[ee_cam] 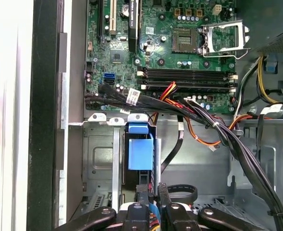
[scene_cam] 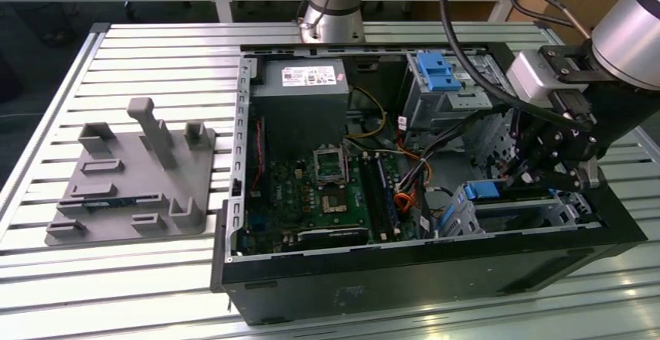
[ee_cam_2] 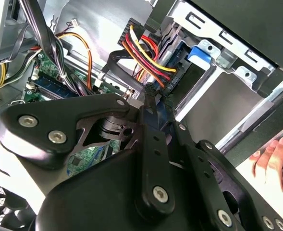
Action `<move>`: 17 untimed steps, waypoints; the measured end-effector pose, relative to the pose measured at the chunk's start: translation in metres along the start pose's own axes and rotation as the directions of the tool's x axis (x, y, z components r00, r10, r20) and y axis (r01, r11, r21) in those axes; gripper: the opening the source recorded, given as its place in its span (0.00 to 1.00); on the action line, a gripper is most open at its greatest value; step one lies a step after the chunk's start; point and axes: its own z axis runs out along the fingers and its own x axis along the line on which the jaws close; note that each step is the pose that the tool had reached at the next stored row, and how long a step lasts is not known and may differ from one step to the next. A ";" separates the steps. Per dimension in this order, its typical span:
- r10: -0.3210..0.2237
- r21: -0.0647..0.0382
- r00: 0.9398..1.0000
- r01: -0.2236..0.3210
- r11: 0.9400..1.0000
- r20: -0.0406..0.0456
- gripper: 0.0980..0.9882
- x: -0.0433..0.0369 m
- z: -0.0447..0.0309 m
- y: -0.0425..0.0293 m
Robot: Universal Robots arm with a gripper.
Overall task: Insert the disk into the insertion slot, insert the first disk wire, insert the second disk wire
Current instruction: 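Insert the second disk wire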
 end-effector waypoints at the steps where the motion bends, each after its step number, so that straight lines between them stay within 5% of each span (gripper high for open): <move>1: 0.000 0.000 1.000 0.000 1.000 0.000 0.11 0.0000 0.0004 0.0000; 14: 0.000 -0.002 1.000 0.000 1.000 0.000 0.11 0.0006 0.0054 -0.0023; 17: -0.001 -0.002 1.000 0.001 1.000 0.000 0.19 0.0006 0.0045 -0.0023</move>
